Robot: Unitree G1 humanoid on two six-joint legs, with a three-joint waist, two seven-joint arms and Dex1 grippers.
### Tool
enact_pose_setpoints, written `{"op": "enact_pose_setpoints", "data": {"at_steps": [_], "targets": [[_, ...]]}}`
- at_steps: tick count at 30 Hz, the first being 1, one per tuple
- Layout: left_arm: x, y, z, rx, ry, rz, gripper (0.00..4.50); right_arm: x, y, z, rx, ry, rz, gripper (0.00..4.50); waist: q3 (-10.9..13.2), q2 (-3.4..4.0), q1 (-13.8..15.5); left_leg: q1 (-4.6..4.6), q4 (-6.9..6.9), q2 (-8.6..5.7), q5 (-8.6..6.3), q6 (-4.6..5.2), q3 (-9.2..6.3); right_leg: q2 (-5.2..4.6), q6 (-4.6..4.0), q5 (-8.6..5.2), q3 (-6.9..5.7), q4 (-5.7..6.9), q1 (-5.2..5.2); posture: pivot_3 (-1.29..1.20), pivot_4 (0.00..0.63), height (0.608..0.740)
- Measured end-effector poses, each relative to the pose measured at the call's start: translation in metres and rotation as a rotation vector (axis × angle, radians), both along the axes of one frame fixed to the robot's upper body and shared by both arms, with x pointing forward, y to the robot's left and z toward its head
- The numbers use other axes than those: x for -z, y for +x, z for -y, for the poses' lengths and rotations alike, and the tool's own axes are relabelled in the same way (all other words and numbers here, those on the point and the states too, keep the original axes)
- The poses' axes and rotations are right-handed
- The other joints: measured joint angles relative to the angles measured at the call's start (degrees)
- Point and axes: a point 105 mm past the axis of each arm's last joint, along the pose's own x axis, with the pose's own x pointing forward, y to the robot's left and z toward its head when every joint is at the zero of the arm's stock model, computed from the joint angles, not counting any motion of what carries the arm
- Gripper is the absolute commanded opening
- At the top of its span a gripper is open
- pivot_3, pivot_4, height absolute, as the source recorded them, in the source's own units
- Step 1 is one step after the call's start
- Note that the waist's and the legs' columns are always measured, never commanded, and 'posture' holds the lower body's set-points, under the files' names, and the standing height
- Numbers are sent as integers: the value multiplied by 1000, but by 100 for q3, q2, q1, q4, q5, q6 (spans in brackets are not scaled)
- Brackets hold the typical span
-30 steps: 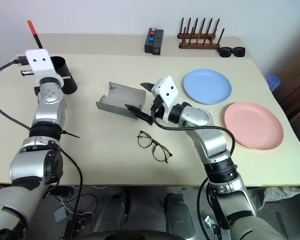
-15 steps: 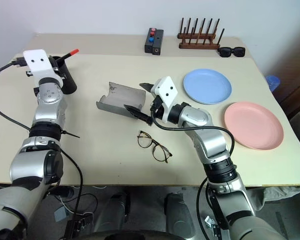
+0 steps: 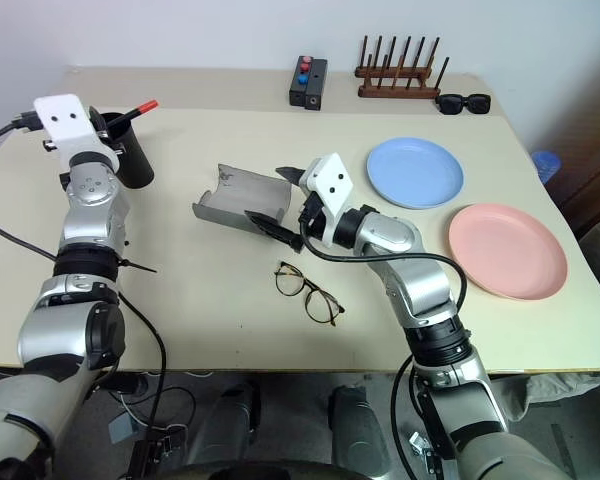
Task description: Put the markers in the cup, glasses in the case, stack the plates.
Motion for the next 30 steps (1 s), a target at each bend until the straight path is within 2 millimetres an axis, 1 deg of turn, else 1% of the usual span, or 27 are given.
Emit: {"op": "enact_pose_setpoints", "data": {"at_steps": [3,7,10,13,15,17,19,22,25,28,30], "targets": [[0,1,1,15,-2,-18,2106,0,0,0,-2,0,0,4500,0,0,-1,0,0,0,0,0,0,0,0,0,0,0,0,0,150,740],[5,6,1,79,-18,-102,2106,0,0,0,-2,0,-1,4500,0,0,-15,0,-2,0,0,0,0,0,0,0,0,0,-1,0,150,740],[4,10,3,187,-39,-181,2106,0,0,0,-2,0,0,4500,1,1,-21,0,-6,0,0,0,0,0,0,0,-1,-1,-4,0,150,740],[-8,11,7,308,1,-259,2106,0,0,0,-2,-1,0,4500,2,2,-33,0,-10,0,0,0,0,0,-1,-1,0,-3,-4,0,150,740],[-20,9,4,325,42,-257,2106,0,0,0,-2,-1,-1,4500,2,2,-33,0,-12,1,0,0,0,0,-1,-1,0,-4,-5,0,150,740],[-26,8,3,324,60,-259,2106,0,0,0,-2,-1,-1,4500,2,2,-33,0,-13,1,0,0,0,0,-1,-1,0,-4,-5,0,150,740],[-28,8,3,327,68,-265,2106,0,0,0,-2,-1,-1,4500,2,2,-27,0,-13,1,0,0,0,0,-1,-1,0,-5,-4,0,150,740],[-25,8,4,341,65,-285,2106,0,0,0,-2,0,-1,4500,2,2,-23,0,-13,1,0,0,0,0,-1,-1,0,-5,-4,0,150,740],[-23,10,10,386,83,-322,2106,0,0,0,-3,0,-1,4500,2,3,-27,0,-13,1,0,0,0,0,-1,-1,0,-5,-5,0,150,740],[-25,10,14,436,117,-382,2106,0,0,0,-3,0,-1,4500,3,3,-34,-1,-15,1,0,0,0,1,-1,-1,0,-6,-7,0,150,740],[-29,9,13,452,122,-410,2106,0,0,-1,-3,-1,-1,4500,3,3,-36,-2,-16,1,0,0,0,0,-1,-2,0,-6,-8,0,150,740]]}}
